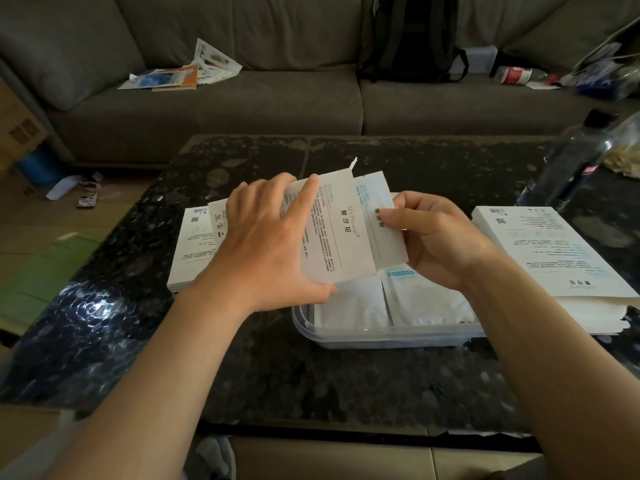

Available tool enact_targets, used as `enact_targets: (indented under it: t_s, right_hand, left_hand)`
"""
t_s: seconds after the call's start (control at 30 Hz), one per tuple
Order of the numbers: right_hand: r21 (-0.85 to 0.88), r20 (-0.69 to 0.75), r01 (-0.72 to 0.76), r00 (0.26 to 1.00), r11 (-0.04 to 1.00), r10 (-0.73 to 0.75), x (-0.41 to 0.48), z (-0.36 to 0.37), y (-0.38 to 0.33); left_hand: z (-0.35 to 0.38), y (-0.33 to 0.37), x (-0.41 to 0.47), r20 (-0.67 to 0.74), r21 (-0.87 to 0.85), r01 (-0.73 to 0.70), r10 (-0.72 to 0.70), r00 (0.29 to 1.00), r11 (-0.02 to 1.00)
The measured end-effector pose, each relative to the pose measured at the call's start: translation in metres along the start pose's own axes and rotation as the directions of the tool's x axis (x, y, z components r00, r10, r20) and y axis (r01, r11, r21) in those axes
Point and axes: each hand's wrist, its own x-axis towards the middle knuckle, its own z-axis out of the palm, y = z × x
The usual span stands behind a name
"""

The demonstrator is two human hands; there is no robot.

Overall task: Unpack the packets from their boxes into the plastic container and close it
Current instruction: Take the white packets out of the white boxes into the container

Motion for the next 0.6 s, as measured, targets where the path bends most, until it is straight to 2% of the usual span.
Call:
enact_targets:
  t_s: [0.23, 0.37, 0.5, 0.6]
  right_hand:
    - [-0.081, -0.187, 0.054, 0.980, 0.995, -0.069, 0.001, -0.006, -0.004]
    - [-0.081, -0.221, 0.123, 0.965, 0.989, -0.138, -0.004, -0.018, -0.012]
    - [-0.065, -0.256, 0.209, 0.942, 0.976, -0.218, -0.014, -0.033, -0.027]
    - [0.061, -0.258, 0.232, 0.943, 0.971, -0.209, -0.020, -0.044, -0.035]
  left_hand:
    - [-0.002, -0.005, 0.001, 0.026, -0.018, 0.022, -0.021, 0.999, 1.000]
    - [-0.002, -0.010, 0.001, 0.041, -0.017, 0.043, -0.042, 0.998, 0.999]
    - [-0.007, -0.018, 0.001, 0.042, -0.024, 0.088, -0.087, 0.995, 0.996]
    - [-0.011, -0.022, 0.002, 0.054, -0.013, 0.133, -0.132, 0.990, 0.991]
